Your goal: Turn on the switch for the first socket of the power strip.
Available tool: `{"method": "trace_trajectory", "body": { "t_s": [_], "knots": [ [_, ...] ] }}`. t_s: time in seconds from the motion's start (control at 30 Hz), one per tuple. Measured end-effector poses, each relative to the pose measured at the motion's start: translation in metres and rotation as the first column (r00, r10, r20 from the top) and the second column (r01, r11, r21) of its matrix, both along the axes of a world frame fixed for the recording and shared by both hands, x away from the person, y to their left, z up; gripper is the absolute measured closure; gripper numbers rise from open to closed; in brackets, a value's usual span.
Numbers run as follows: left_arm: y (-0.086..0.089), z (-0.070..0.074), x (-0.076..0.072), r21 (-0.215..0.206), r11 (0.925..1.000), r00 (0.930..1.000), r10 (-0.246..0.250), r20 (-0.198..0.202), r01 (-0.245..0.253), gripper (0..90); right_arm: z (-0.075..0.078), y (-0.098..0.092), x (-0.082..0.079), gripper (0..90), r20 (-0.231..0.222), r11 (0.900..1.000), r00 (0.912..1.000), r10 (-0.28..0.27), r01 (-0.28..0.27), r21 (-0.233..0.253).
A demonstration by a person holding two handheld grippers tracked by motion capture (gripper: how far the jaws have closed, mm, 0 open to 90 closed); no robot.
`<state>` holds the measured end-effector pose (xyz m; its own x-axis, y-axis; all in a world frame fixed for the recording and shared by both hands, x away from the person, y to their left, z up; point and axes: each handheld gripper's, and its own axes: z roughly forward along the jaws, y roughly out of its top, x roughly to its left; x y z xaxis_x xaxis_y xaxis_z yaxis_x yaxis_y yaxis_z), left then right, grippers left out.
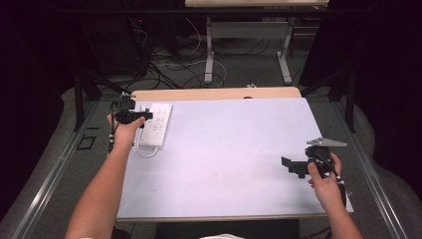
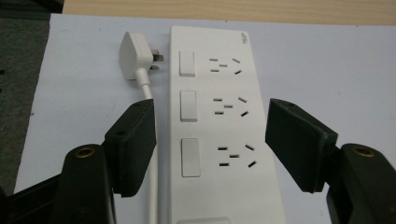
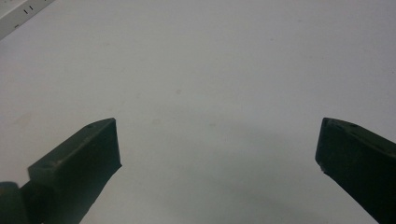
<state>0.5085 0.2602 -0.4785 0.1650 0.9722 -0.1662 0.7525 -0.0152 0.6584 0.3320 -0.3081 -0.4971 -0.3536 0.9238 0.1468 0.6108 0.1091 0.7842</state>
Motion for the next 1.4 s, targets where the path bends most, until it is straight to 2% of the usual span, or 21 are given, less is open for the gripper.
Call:
{"method": "trace_trajectory", "body": {
  "t_s": [0.03,0.07,0.1,0.13,0.17,0.2,0.3,0.43,0.47,0.8,0.93,1.4],
  "knots": [
    [-0.001,0.0,-0.001,-0.017,0.9998,0.9998,0.012,0.018,-0.012,31.1,0.0,0.0,0.0,0.0,0.002,1.0,1.0,-0.002,0.002,-0.001],
    [0.0,0.002,-0.002,-0.024,0.9997,1.0,-0.005,0.003,0.005,28.8,-0.001,0.001,0.0,0.0,0.0,1.0,1.0,-0.002,0.002,-0.003],
    [0.0,0.002,-0.002,-0.041,0.9992,0.9998,-0.002,0.02,0.003,26.3,-0.001,0.001,0.0,0.0,0.003,1.0,1.0,-0.003,0.003,-0.008],
    [0.0,0.004,-0.003,-0.046,0.9988,0.9998,-0.016,0.014,0.017,22.4,-0.001,0.001,-0.001,0.0,-0.004,1.0,1.0,-0.004,0.004,-0.002],
    [-0.002,0.004,-0.003,-0.063,0.998,0.9994,-0.005,0.034,0.007,19.2,-0.001,0.001,-0.001,0.0,0.0,1.0,1.0,0.0,0.0,-0.008],
    [-0.002,0.005,-0.004,-0.075,0.9971,0.9994,-0.013,0.032,0.015,17.1,0.0,0.001,-0.001,0.0,0.003,1.0,1.0,-0.001,0.001,-0.013],
    [-0.004,0.008,-0.007,-0.094,0.9951,0.9983,-0.027,0.052,0.031,14.0,0.002,0.002,-0.002,0.0,0.006,1.0,1.0,-0.003,0.003,-0.006],
    [-0.007,0.011,-0.011,-0.101,0.9923,0.9956,-0.065,0.068,0.071,0.3,0.002,0.002,-0.002,0.0,0.005,1.0,1.0,-0.004,0.004,-0.002],
    [-0.008,0.012,-0.012,-0.091,0.9927,0.9945,-0.072,0.076,0.078,0.4,0.002,0.002,-0.002,0.0,0.005,1.0,1.0,-0.004,0.004,-0.002],
    [-0.015,0.022,-0.025,-0.095,0.9857,0.9841,-0.127,0.124,0.139,0.4,0.003,0.001,-0.003,0.0,0.013,1.0,0.9999,-0.004,0.004,-0.004],
    [-0.017,0.027,-0.031,-0.071,0.9841,0.9787,-0.152,0.138,0.163,0.4,0.004,0.001,-0.003,0.0,0.017,1.0,0.9999,-0.003,0.003,-0.01],
    [-0.026,0.048,-0.065,-0.058,0.9782,0.9658,-0.186,0.181,0.199,0.4,0.006,-0.001,-0.004,0.0,0.025,1.0,0.9996,-0.012,0.012,-0.008]
  ]
}}
